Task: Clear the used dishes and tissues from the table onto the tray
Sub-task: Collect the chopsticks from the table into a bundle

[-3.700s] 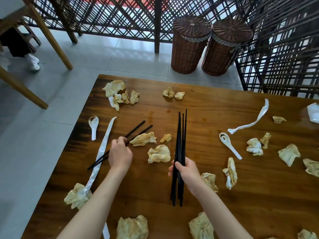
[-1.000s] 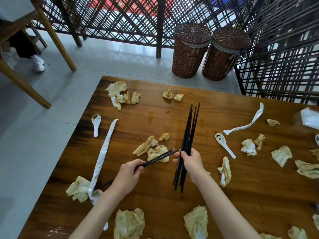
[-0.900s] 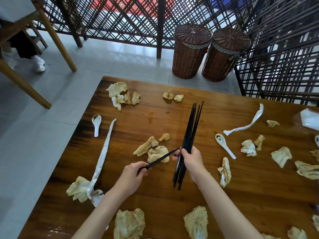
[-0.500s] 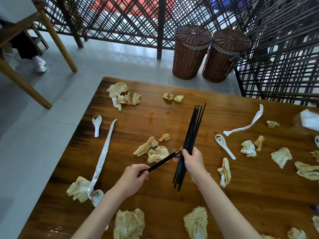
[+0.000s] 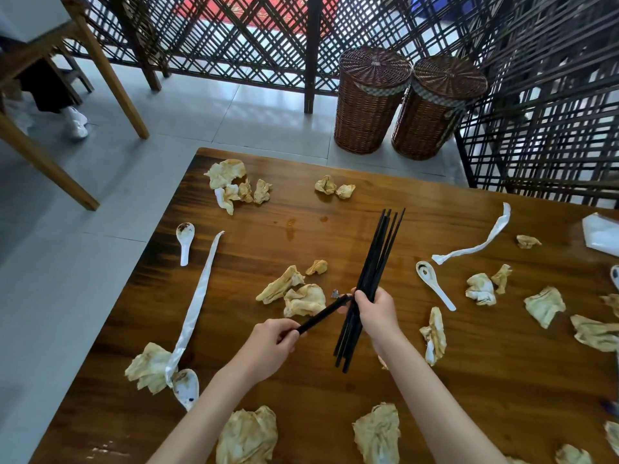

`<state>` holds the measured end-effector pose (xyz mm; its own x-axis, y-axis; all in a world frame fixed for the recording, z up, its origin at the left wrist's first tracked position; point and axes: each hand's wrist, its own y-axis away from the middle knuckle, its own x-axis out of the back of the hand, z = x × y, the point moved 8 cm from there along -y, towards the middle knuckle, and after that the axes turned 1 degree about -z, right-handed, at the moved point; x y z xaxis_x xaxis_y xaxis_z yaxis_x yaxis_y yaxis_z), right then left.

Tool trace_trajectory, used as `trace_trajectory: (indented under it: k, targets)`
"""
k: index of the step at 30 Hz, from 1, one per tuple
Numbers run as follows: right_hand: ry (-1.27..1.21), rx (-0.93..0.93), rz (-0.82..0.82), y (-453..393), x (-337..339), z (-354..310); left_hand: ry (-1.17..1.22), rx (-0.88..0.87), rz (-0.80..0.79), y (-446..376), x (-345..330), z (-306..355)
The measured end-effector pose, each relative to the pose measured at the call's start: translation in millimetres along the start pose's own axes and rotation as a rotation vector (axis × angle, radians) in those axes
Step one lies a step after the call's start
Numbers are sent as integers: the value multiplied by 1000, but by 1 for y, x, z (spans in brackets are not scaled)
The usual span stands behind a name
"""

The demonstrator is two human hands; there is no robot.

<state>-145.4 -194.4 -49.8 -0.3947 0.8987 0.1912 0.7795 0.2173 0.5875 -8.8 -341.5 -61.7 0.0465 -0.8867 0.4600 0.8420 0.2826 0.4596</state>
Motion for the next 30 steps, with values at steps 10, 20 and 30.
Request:
trace_trajectory:
  k: [10,20,30]
  targets:
    - [164,63,-16,0,-8,-8,1,3,-30,2,-9,1]
    - [139,94,71,-11,14,-17,-4,130,-4,4,6,-27]
    - [102,51,143,-22,35,-11,-46,169,52,10,30,-51]
